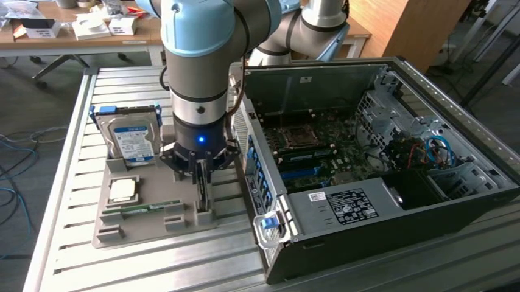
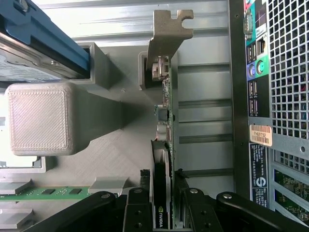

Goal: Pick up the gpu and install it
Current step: 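Pick up the gpu and move the gpu toward the slot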

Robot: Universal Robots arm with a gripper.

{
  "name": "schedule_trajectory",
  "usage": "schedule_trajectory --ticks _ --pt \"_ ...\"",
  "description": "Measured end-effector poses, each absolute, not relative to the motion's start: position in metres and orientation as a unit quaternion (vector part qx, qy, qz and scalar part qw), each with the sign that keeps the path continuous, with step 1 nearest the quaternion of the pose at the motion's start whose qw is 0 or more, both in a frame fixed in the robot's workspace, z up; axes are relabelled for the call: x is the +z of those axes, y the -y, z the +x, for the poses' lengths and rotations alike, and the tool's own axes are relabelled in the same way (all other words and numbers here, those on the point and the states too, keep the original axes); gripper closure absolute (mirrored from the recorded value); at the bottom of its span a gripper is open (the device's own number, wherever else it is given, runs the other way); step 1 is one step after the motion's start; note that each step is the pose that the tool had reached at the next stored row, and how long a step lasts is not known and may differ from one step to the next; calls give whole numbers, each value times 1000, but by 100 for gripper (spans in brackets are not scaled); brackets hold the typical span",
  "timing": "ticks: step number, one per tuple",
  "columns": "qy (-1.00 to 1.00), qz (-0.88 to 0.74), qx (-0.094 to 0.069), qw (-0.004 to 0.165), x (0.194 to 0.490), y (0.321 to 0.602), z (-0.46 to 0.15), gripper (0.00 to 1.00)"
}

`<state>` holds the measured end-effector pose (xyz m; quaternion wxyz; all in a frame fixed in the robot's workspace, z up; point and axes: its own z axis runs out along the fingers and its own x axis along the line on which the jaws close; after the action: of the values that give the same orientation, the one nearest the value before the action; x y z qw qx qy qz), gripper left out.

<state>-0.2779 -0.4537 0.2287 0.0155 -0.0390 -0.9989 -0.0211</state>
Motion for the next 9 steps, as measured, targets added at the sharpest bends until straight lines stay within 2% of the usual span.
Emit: schedule_trajectory --ticks 9 --pt "999 -39 -21 15 229 455 -278 67"
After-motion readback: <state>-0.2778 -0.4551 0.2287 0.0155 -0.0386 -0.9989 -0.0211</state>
